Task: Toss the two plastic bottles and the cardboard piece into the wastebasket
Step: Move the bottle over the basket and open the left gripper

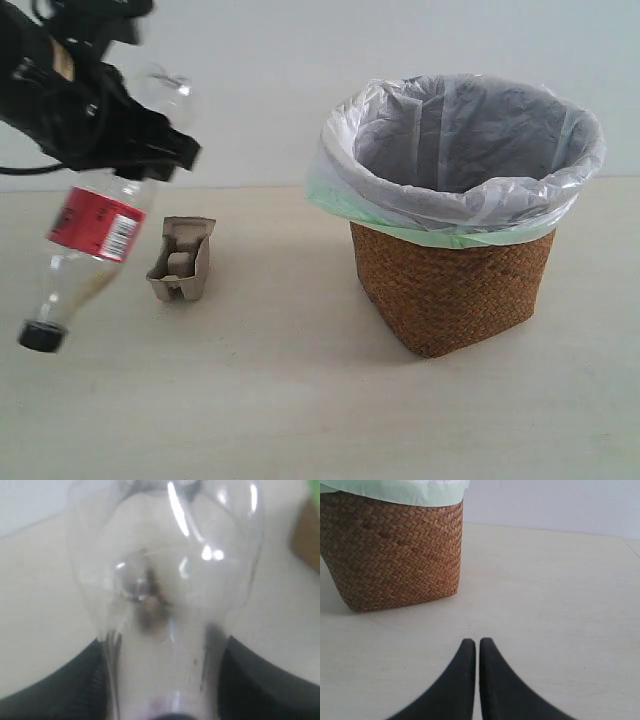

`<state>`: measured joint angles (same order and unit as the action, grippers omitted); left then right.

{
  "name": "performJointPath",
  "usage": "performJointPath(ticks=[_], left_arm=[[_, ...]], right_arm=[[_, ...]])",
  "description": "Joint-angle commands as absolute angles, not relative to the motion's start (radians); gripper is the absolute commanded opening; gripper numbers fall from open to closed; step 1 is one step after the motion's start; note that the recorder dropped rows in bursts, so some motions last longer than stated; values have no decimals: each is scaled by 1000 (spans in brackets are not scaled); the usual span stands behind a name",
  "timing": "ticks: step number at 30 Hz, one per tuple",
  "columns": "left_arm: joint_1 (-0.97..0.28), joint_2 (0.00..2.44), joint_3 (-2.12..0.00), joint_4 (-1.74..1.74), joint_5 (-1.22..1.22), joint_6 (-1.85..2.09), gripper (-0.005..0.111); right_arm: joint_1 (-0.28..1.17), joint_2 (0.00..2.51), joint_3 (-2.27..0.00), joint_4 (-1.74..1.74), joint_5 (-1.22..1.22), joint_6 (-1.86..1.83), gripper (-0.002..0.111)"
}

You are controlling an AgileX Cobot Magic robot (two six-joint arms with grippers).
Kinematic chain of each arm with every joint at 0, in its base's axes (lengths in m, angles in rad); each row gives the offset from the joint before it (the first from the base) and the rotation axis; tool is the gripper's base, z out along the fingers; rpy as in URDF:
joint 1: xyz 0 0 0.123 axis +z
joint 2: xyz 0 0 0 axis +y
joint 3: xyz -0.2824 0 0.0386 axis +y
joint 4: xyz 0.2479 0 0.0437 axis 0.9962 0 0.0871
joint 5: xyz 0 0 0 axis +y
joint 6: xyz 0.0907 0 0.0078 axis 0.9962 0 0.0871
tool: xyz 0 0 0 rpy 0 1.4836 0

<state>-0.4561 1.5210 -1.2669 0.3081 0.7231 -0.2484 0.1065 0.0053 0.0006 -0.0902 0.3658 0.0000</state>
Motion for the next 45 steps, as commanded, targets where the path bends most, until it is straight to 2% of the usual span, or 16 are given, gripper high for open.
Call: performJointPath(ticks=[1, 6, 10, 13, 16, 19, 21, 23, 24, 26, 28, 31, 37, 45], left_arm=[[-326, 1517, -1302, 507, 859, -380, 4], [-235, 1521, -1304, 546, 868, -386, 4], [-229, 1557, -1302, 523, 860, -402, 4], [-231, 1618, -1282, 374, 823, -372, 4], [-242, 1673, -1280, 0, 711, -109, 4], [-287, 1664, -1295, -726, 589, 500, 4], [-329, 1654, -1369, -1229, 604, 925, 4], [-361, 1656, -1452, -1591, 648, 1169, 6], [-383, 1664, -1512, -1725, 674, 1284, 12], [-430, 1687, -1637, -1744, 674, 1342, 33], [-490, 1720, -1724, -1727, 563, 1319, 67], [-554, 1773, -1771, -1564, 394, 1230, 108], [-579, 1842, -1771, -1520, 365, 1197, 105], [-579, 1819, -1771, -1446, 347, 1197, 105]], right_arm=[[101, 0, 0, -91, 362, 0, 0], [101, 0, 0, -91, 362, 0, 0], [101, 0, 0, -91, 362, 0, 0], [101, 0, 0, -91, 362, 0, 0], [101, 0, 0, -91, 362, 0, 0], [101, 0, 0, -91, 362, 0, 0], [101, 0, 0, -91, 362, 0, 0], [101, 0, 0, -91, 362, 0, 0], [101, 0, 0, -91, 362, 0, 0], [101, 0, 0, -91, 362, 0, 0], [101, 0, 0, -91, 362, 0, 0], [101, 0, 0, -91, 362, 0, 0], [101, 0, 0, -91, 362, 0, 0], [101, 0, 0, -91, 362, 0, 0]])
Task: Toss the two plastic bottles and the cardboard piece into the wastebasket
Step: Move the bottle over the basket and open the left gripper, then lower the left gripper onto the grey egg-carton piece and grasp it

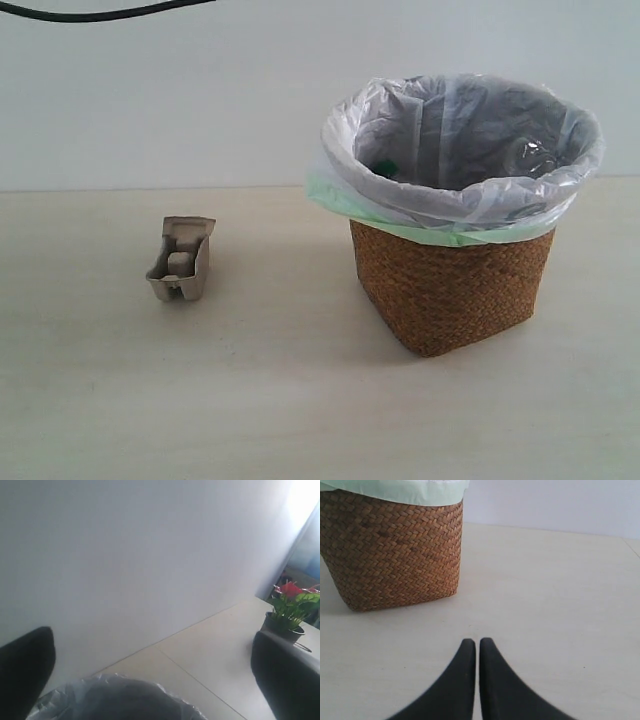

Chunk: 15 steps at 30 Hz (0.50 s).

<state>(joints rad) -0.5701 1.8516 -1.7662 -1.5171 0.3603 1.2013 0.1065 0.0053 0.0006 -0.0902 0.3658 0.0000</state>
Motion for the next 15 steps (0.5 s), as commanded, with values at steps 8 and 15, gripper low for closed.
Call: performJointPath(ticks=[8, 15], left_arm=[[-567, 1752, -1771, -768, 358, 708, 105], [-503, 1751, -1771, 7, 678, 102, 105]], right_arm=[[101, 0, 0, -91, 362, 0, 0], [101, 0, 0, -89, 362, 0, 0]])
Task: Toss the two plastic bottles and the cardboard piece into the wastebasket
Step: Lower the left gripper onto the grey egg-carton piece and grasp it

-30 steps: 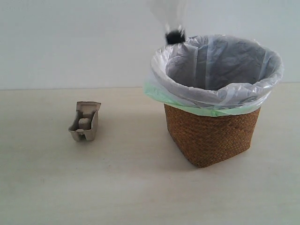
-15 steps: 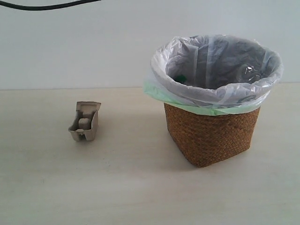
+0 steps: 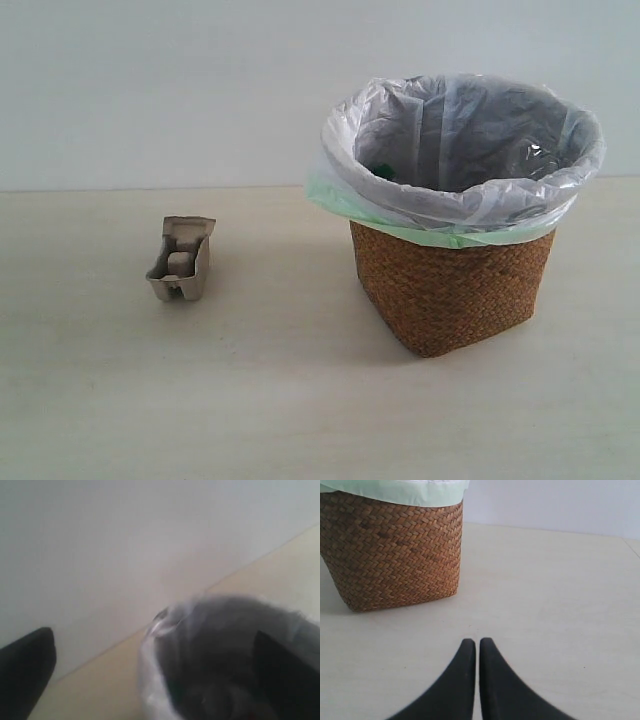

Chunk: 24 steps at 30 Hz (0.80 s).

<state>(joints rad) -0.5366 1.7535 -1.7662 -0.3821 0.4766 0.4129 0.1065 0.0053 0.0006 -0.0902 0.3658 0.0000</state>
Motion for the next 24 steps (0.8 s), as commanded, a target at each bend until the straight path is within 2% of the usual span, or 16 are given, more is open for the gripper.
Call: performJointPath(ticks=[1, 4, 8, 14, 24], left_arm=[[-495, 1754, -1771, 134, 733, 0, 105], [-463, 1773, -1769, 444, 954, -249, 105], [-407, 1816, -1769, 458, 1123, -262, 105], [-354, 1910, -1769, 159, 1100, -176, 105], [-354, 2138, -1769, 148, 1008, -176, 105]], right_arm=[[101, 0, 0, -89, 362, 0, 0], [101, 0, 0, -89, 362, 0, 0], [101, 0, 0, -89, 362, 0, 0], [101, 0, 0, -89, 362, 0, 0], [101, 0, 0, -89, 362, 0, 0]])
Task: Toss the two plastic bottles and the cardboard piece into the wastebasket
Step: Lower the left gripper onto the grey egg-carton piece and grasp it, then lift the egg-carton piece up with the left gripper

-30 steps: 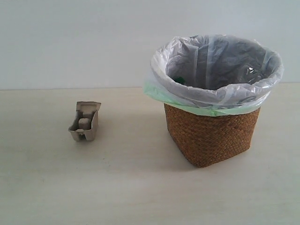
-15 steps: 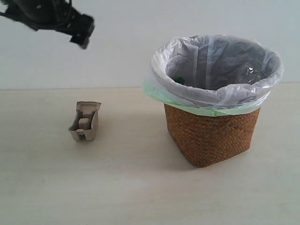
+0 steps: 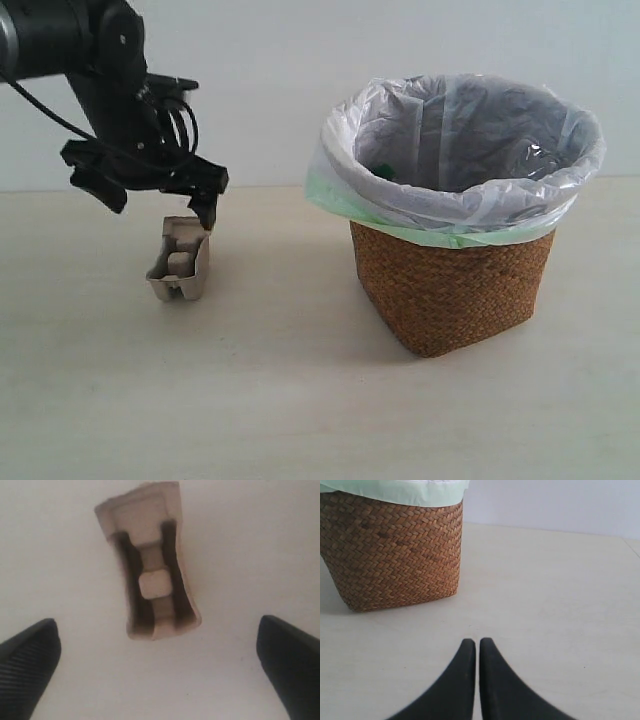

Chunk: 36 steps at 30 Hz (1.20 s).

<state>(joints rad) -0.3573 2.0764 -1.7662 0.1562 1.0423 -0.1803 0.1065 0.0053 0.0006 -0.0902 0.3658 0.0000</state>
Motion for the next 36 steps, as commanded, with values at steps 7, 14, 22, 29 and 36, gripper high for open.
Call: performJointPath(ticks=[7, 14, 22, 29, 36], left_arm=[[-341, 2234, -1769, 153, 935, -178, 105], [-307, 2311, -1769, 153, 905, -178, 105], [-303, 2325, -1769, 12, 897, 49, 68], [-303, 2327, -1769, -8, 849, -83, 58], [-303, 2327, -1769, -30, 844, -85, 58]], right_arm=[[101, 0, 0, -89, 362, 0, 0], [101, 0, 0, -89, 362, 0, 0], [101, 0, 0, -89, 362, 0, 0], [101, 0, 0, -89, 362, 0, 0], [101, 0, 0, -92, 362, 0, 0]])
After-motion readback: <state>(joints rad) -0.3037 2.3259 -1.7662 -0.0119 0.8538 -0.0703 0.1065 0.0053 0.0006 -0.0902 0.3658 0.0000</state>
